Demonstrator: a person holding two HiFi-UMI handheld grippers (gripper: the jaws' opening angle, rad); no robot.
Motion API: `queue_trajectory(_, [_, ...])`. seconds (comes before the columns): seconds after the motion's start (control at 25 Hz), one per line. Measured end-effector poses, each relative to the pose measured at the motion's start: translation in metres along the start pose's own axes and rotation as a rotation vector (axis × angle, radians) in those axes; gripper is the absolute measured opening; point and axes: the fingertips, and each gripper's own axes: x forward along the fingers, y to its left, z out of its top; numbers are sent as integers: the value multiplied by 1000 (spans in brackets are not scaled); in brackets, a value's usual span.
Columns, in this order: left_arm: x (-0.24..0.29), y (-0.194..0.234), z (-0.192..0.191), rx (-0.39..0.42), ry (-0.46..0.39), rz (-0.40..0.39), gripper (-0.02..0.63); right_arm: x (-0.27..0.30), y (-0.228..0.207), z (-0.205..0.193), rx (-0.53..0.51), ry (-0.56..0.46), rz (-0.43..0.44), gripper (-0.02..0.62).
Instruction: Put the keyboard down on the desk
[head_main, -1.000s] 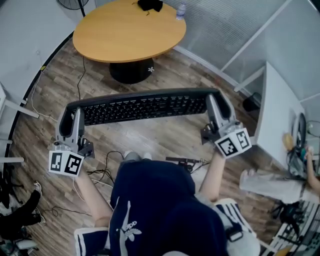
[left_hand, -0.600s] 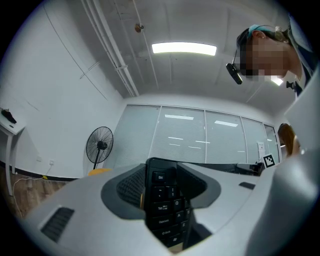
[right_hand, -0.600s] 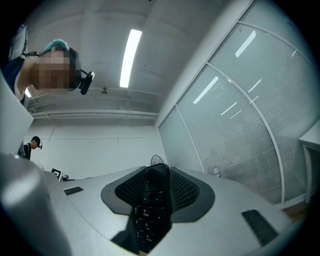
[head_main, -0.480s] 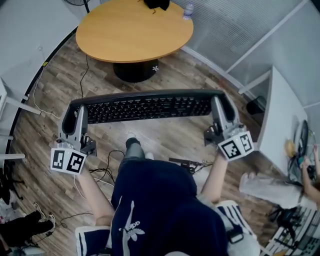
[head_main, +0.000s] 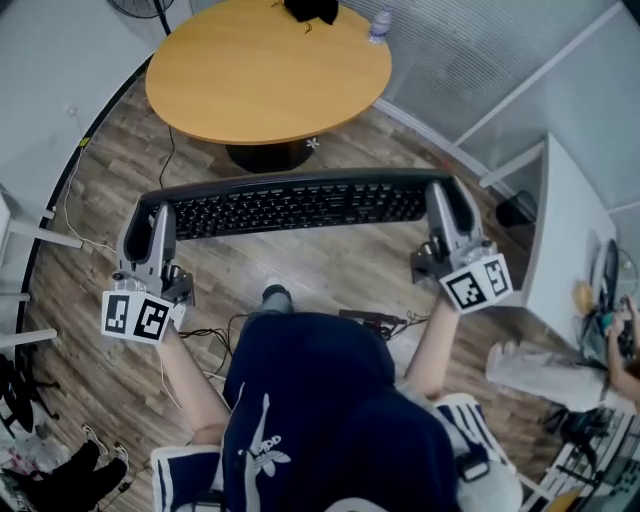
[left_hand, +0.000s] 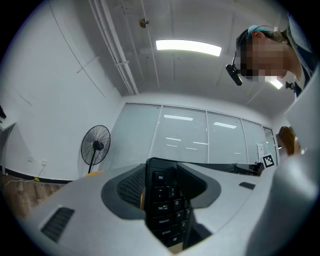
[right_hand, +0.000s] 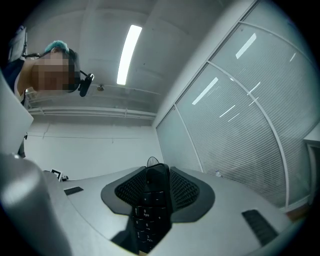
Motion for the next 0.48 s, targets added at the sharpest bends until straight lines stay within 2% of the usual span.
queue_trajectory(0.24, [9,9,8,29,-22,-40,193,2,3,-1,-13,-62,-16,137])
queue_trajectory(0.48, [14,11,3,45,-20,-55,193,-3,-1,-13,28,-98,-41,137])
